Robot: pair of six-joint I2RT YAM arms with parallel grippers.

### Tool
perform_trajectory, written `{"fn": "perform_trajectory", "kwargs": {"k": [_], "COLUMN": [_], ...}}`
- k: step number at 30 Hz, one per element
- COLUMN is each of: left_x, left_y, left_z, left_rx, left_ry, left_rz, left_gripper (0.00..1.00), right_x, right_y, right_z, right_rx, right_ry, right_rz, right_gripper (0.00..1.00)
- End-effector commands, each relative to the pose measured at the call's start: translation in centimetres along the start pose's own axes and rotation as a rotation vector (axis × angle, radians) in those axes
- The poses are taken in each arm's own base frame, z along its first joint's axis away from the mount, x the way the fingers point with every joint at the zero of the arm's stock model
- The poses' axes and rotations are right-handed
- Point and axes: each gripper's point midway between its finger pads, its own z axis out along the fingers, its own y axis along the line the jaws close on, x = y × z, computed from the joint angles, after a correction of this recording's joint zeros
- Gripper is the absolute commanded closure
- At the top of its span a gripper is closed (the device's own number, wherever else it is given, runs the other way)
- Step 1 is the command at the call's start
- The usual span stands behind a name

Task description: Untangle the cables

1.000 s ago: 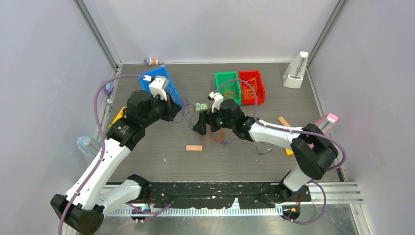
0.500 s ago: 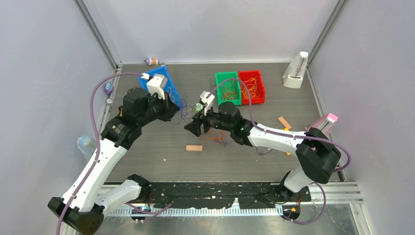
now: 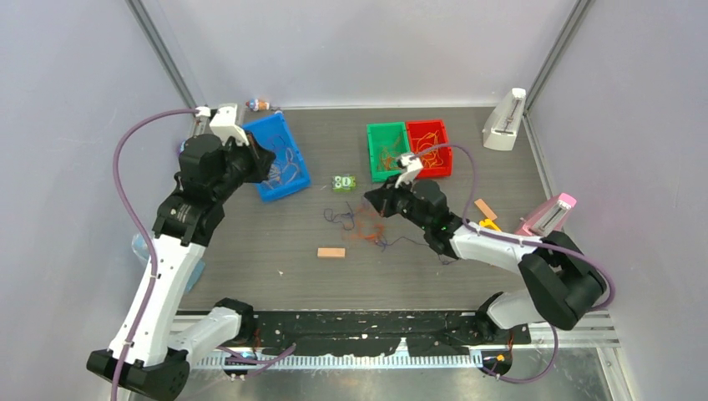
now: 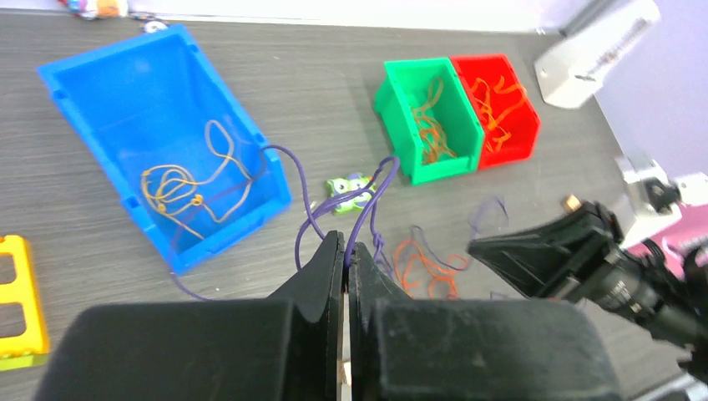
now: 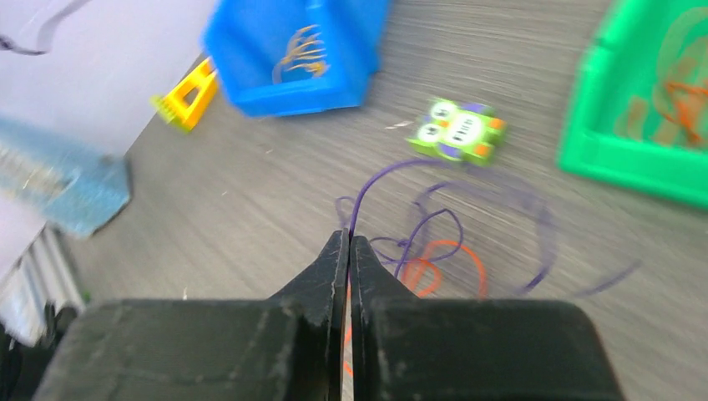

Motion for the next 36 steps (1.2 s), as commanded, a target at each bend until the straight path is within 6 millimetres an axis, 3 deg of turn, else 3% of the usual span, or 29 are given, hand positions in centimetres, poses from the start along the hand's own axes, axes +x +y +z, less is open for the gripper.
{"fn": "perform_trajectory", "kwargs": {"k": [1, 3, 6, 13, 20, 23, 27, 31, 36], "left_x": [-3.1, -3.2, -2.8, -2.7, -0.8, -0.7, -2.5, -4.5, -4.8], "left_y": [2.5, 3.7, 4.8, 7.6, 10.9, 10.2, 7.8, 5.9, 5.3], "left_z": [1.0, 2.4, 5.5, 11.3, 16.2, 16.4, 14.2, 12.2, 11.4], "left_rx": [-0.101, -0.128, -0.132, -0.173, -0.189, -0.164, -0.147, -0.132, -0.11], "left_ry": [-0.109, -0.118, -0.113, -0.105, -0.035, -0.025, -0.086, -0.142, -0.143], "left_rz": [-0.061, -0.106, -0.154, -0.194, -0.258, -0.254, -0.213, -0.182, -0.181], "left_gripper": [1.0, 1.0, 1.0, 1.0, 1.0, 1.0, 1.0, 1.0, 1.0], "right_x": [-4.4, -4.4, -4.7, -4.7, -4.8, -4.8, -4.9, -4.6, -4.4], "right_y": [-2.9, -4.4, -4.9, -4.9, -4.9, -5.0, -5.6, -8.0, -10.9], "right_z": [-2.4, -3.5, -4.5, -4.4, -4.4, -4.3, -4.9, -7.2, -11.2], "right_rx": [0.172, 0.243, 0.268, 0.261, 0.259, 0.265, 0.3, 0.439, 0.611], "right_ry": [-0.224, -0.255, -0.285, -0.286, -0.292, -0.293, -0.313, -0.37, -0.489], "right_rz": [0.147, 0.174, 0.177, 0.174, 0.171, 0.171, 0.178, 0.238, 0.316], "right_gripper": [0.95, 0.94, 0.95, 0.95, 0.94, 0.95, 0.95, 0.95, 0.94]}}
